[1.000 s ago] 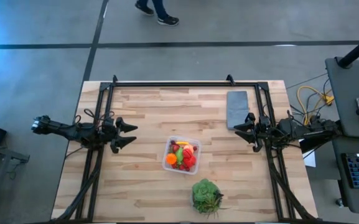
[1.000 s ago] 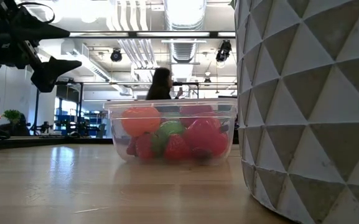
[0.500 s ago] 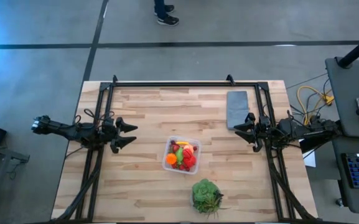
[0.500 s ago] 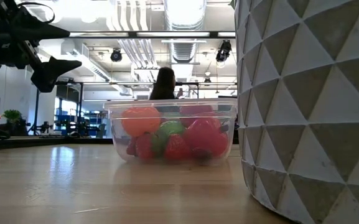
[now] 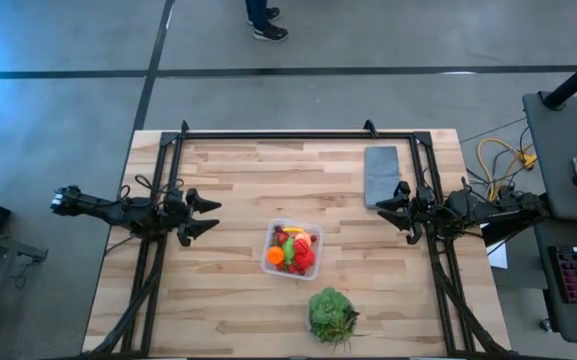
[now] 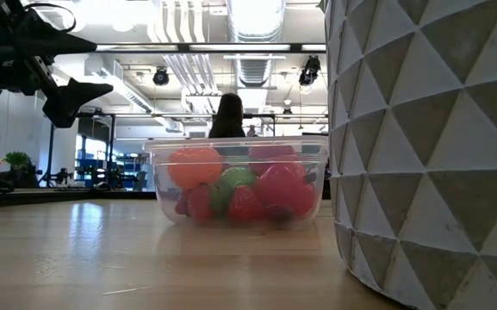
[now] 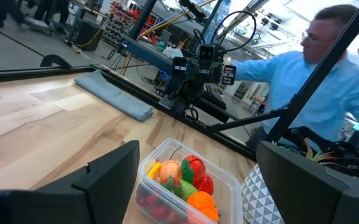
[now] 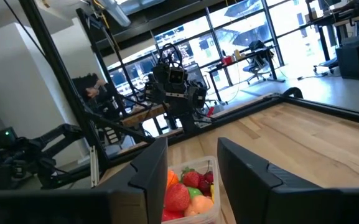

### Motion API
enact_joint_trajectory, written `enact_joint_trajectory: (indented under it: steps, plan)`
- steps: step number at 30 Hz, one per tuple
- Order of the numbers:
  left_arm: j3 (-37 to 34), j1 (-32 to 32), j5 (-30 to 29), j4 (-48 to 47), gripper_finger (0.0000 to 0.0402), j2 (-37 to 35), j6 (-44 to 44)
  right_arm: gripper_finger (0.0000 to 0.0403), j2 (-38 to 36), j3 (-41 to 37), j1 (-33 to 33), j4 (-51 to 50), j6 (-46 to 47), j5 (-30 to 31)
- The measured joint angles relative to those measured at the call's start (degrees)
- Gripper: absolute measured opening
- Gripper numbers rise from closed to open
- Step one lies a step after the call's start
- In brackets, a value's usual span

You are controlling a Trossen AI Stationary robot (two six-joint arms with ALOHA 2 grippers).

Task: Pick and placing Produce into tupperware
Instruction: Return to Home Position

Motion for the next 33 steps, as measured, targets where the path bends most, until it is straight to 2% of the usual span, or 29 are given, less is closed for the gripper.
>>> enact_joint_trajectory:
  steps: [33]
  plan:
    - [0.0, 0.0, 0.0, 0.0, 0.0309, 0.0, 0.0, 0.0126, 0.0, 0.0, 0.0, 0.0, 0.0, 0.0]
